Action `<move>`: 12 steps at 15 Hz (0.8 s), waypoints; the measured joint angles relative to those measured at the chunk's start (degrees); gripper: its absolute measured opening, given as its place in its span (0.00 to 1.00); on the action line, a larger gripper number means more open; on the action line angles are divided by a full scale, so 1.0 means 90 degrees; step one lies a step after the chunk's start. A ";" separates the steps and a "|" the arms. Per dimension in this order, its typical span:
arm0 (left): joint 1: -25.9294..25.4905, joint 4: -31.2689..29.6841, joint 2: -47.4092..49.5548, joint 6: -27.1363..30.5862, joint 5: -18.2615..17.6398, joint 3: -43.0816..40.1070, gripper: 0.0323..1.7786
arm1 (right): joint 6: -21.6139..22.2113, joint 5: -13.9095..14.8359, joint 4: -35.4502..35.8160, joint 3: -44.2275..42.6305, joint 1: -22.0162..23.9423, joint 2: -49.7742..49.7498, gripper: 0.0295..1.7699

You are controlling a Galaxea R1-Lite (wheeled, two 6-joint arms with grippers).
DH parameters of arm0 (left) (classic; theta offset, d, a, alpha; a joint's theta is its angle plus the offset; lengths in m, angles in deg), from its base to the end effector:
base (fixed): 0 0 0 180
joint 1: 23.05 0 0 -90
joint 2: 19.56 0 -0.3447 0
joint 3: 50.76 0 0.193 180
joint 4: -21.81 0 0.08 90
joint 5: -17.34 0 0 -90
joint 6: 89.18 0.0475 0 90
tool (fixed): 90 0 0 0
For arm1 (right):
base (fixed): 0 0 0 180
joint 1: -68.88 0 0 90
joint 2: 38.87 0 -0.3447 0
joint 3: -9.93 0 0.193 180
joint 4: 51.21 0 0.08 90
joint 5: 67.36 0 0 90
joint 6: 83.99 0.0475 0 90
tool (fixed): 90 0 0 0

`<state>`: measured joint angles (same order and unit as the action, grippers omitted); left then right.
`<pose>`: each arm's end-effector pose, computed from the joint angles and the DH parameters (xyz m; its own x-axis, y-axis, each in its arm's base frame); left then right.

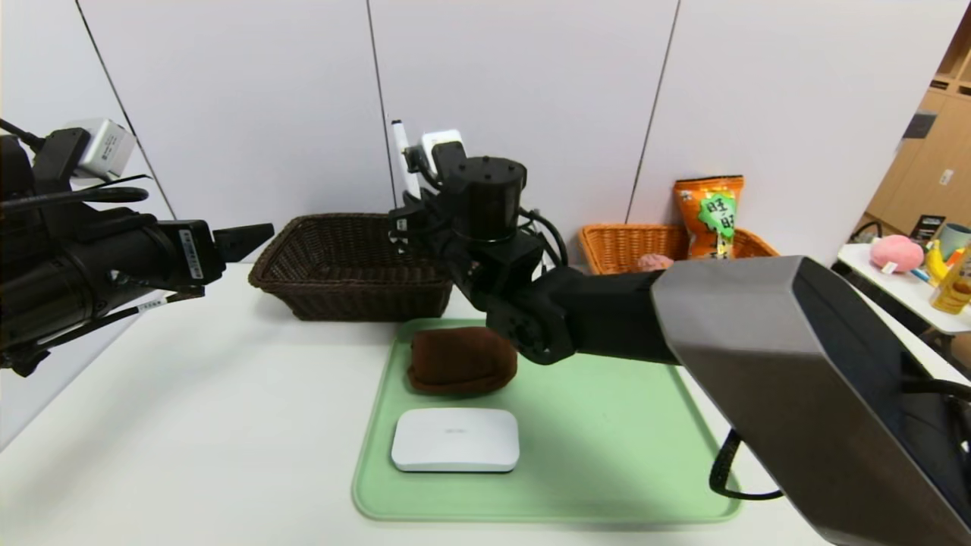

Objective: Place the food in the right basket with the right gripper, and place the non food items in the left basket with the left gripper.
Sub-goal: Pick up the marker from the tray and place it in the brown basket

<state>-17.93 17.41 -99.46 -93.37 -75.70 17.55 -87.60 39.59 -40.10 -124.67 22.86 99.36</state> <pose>0.2538 -0.0253 0.2846 0.9821 -0.1412 -0.1250 0.1320 0.9881 -0.0791 0.4086 0.4035 0.2337 0.8684 0.4800 0.1245 -0.4809 0.8764 -0.0246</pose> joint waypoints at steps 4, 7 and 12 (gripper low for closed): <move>0.0003 0.0000 0.0000 -0.0003 0.0000 -0.0001 0.95 | -0.0134 0.0003 0.0092 -0.0003 0.0091 0.0471 0.07; 0.0003 0.0000 0.0000 -0.0009 0.0000 -0.0012 0.95 | -0.0137 0.0012 0.0095 -0.0005 0.0122 0.0619 0.07; -0.0003 0.0000 -0.0007 -0.0009 0.0003 -0.0012 0.95 | -0.0183 0.0016 0.0080 -0.0005 0.0122 0.0653 0.22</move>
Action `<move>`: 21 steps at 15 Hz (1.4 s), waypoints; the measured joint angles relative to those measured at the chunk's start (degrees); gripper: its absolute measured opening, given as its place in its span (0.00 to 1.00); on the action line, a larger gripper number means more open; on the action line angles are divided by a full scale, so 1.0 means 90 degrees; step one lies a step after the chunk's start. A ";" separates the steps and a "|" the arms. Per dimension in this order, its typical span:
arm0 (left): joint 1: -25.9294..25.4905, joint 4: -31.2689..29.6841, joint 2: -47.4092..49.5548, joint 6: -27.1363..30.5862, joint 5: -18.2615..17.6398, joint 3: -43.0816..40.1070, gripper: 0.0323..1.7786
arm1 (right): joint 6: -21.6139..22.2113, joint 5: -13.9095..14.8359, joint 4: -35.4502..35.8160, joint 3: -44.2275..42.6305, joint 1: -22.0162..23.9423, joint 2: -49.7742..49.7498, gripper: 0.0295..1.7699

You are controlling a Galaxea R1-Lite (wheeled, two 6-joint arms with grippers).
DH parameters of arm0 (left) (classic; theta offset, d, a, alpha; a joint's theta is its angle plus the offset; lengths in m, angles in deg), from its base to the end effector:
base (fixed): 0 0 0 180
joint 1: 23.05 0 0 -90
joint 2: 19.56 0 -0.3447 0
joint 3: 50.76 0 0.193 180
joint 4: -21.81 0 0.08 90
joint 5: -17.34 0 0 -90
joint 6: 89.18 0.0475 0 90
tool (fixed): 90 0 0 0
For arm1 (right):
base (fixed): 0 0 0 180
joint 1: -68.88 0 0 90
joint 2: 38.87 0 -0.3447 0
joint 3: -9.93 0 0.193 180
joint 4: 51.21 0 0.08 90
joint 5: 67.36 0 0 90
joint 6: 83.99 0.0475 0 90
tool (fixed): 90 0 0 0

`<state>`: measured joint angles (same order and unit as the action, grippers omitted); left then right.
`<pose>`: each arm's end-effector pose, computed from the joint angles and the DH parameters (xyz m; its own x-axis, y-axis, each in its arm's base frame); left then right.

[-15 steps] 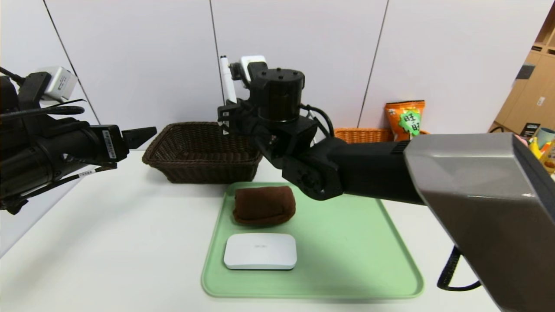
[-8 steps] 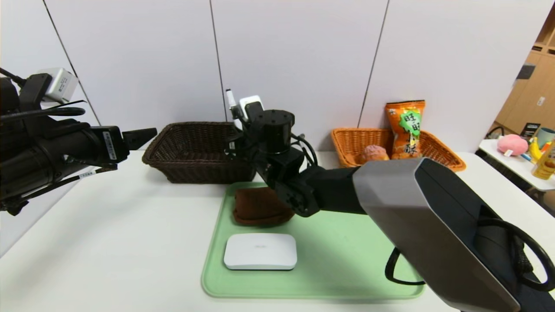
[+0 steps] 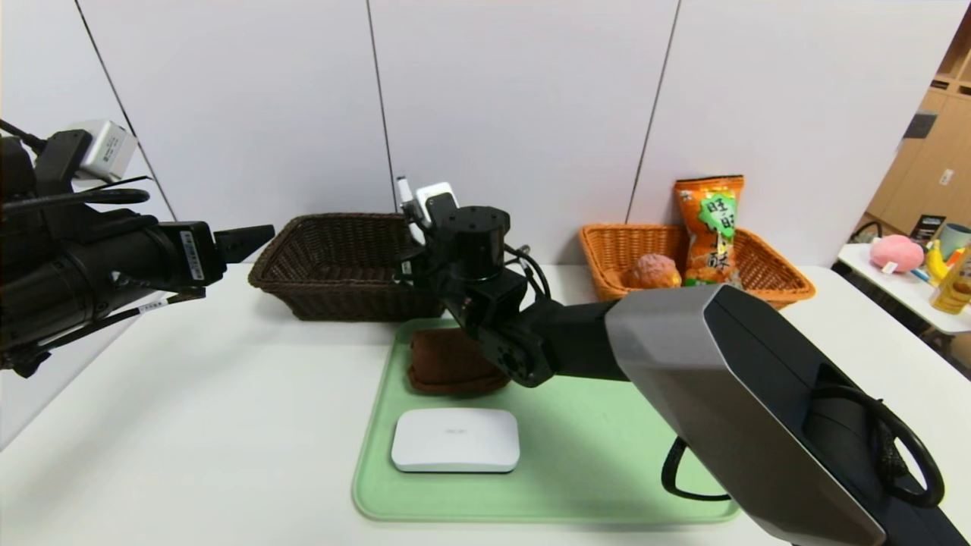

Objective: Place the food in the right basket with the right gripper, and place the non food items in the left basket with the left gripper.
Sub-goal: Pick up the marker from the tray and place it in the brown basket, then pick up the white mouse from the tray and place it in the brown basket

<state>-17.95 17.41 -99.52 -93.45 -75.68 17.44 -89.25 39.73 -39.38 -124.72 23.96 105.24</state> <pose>0.2540 -0.0252 0.2838 0.9818 -0.1405 -0.1279 0.1309 0.9881 -0.0806 0.4311 0.4102 0.1755 0.8838 0.4663 0.0395 -0.4624 0.8831 -0.0795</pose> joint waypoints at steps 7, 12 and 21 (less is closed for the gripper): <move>0.0000 0.0000 0.0000 0.0000 0.0003 0.0003 0.95 | -0.0043 0.0012 0.0115 0.0000 0.0019 0.0015 0.66; 0.0000 0.0000 0.0012 0.0009 0.0003 0.0023 0.95 | -0.0634 0.0093 0.0042 0.0037 0.0233 -0.0484 0.81; 0.0005 -0.0012 0.0030 0.0034 0.0024 0.0045 0.95 | -0.0760 0.1132 -0.2583 0.2305 0.1207 -0.3602 0.92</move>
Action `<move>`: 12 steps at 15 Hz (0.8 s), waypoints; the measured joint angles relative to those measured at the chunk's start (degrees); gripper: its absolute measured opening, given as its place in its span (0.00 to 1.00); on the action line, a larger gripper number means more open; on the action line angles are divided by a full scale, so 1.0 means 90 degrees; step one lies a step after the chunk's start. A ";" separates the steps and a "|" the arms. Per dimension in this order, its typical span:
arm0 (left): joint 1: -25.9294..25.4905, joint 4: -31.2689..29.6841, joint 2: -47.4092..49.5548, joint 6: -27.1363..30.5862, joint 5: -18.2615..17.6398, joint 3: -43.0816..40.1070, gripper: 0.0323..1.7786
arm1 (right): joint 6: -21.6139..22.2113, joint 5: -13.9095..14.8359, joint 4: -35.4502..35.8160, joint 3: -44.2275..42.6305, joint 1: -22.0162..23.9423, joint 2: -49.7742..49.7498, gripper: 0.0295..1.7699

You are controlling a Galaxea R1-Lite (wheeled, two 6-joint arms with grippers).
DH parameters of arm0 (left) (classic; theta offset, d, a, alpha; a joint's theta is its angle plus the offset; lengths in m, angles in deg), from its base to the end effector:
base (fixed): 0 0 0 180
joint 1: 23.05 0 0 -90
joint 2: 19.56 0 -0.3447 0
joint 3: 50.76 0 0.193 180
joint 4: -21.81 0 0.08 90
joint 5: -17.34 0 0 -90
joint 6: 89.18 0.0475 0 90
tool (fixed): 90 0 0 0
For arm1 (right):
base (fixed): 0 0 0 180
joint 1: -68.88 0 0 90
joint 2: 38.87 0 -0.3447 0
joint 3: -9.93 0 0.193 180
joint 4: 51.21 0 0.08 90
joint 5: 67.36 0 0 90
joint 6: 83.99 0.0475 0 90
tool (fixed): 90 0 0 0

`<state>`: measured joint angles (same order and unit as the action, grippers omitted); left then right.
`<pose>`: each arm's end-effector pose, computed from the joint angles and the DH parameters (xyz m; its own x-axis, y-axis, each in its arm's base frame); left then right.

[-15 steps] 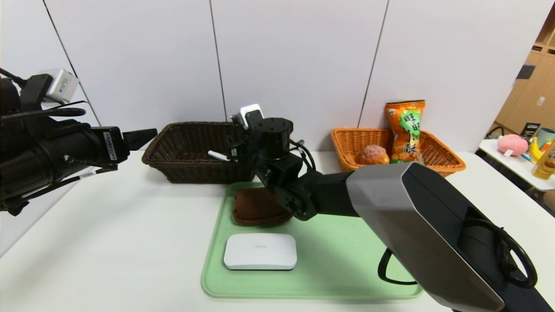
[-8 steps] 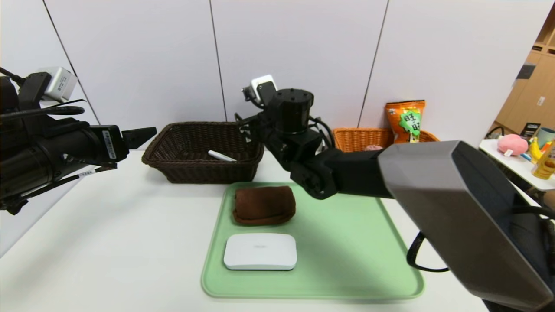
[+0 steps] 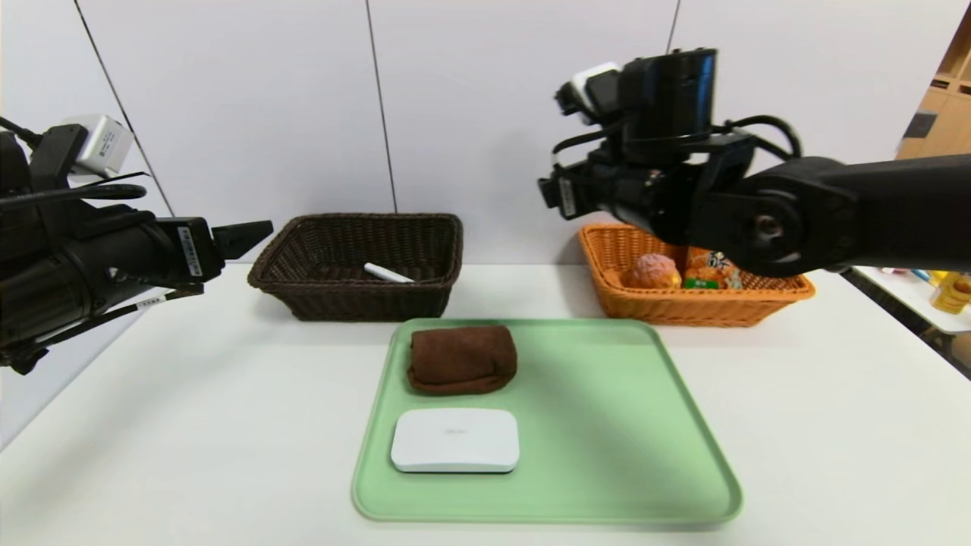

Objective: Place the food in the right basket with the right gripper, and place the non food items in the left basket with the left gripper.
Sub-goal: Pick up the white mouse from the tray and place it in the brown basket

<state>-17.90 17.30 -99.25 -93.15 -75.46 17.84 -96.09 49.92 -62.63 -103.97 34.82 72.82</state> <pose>0.2531 -0.0251 0.2874 0.9838 -0.1377 -0.1145 0.1298 0.9888 -0.0744 0.3775 0.2289 0.3082 0.9835 0.1116 -0.1423 -0.1480 0.9489 -0.2786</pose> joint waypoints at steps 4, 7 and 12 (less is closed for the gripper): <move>0.0004 0.0000 0.0004 0.0015 0.0003 0.0004 0.95 | 0.0202 0.0064 -0.0070 0.1811 0.0872 -0.1583 0.94; 0.0007 0.0000 0.0000 0.0000 0.0018 -0.0034 0.95 | 0.0566 -0.0102 -0.0091 0.3134 0.1411 -0.2729 0.94; 0.0014 -0.0074 0.0012 0.0000 0.0049 -0.0168 0.95 | 0.1004 -0.1063 -0.0042 0.4781 0.2315 -0.4227 0.96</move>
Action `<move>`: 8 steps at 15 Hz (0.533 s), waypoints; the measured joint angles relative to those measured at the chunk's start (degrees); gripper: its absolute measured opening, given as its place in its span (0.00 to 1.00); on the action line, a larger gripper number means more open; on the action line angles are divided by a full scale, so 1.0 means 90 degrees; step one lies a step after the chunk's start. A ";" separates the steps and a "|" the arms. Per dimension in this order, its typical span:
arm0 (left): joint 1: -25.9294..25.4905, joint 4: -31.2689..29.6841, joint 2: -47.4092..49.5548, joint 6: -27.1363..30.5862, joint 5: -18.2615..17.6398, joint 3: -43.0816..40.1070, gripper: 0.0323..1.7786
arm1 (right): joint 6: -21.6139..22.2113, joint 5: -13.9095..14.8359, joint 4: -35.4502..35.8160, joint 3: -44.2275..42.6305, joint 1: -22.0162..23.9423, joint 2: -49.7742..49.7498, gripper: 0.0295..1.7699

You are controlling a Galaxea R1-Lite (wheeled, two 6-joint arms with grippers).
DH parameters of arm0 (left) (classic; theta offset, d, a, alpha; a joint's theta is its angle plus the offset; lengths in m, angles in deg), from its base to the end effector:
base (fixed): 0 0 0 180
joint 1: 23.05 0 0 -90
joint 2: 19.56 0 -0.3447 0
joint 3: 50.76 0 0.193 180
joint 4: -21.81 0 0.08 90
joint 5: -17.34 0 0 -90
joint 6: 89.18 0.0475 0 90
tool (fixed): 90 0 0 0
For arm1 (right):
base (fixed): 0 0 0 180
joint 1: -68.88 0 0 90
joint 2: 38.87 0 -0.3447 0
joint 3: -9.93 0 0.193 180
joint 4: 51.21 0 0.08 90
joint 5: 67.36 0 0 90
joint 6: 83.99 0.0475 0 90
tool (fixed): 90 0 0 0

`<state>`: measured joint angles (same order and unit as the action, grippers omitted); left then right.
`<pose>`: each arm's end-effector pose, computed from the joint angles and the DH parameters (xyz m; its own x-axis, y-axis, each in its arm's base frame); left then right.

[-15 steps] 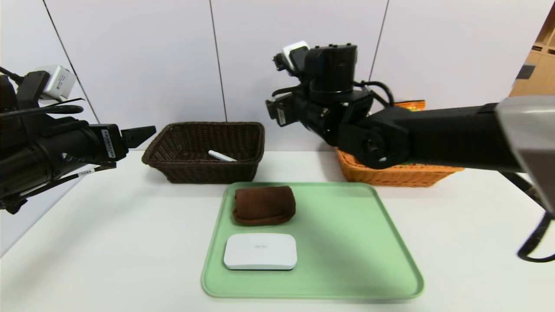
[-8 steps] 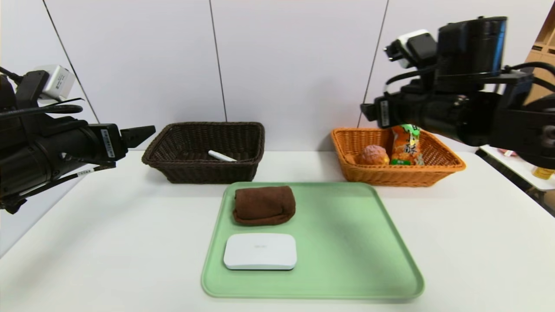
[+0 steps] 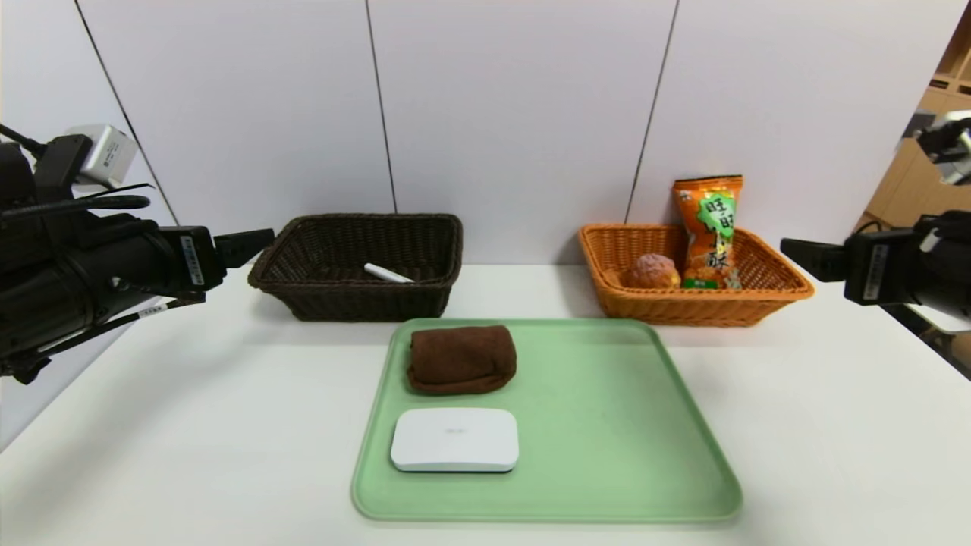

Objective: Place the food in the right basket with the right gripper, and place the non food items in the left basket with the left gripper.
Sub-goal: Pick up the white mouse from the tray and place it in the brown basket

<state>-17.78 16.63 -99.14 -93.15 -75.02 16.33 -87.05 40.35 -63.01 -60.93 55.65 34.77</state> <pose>0.2513 -0.0251 0.2811 0.9831 -0.1320 -0.1271 0.1234 0.9896 -0.0739 0.2144 0.0356 0.2899 0.9671 -0.0851 -0.2398 0.0554 0.9902 -0.1281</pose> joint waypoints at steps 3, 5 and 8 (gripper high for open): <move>0.0000 -0.0223 0.0019 0.0012 0.0000 -0.0134 0.95 | -0.0027 -0.0894 -0.0022 0.0536 0.0884 -0.0578 0.96; 0.0000 -0.0232 0.0043 0.0012 0.0007 -0.0196 0.95 | -0.0024 -0.1181 0.0000 0.0886 0.1176 -0.0875 0.96; 0.0210 -0.0279 0.0065 -0.0119 0.0263 -0.0253 0.95 | -0.0008 -0.1210 0.0024 0.1195 0.1265 -0.1169 0.96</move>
<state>-15.89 14.12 -98.55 -94.22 -72.66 14.05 -87.13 29.47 -62.79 -50.18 67.04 24.25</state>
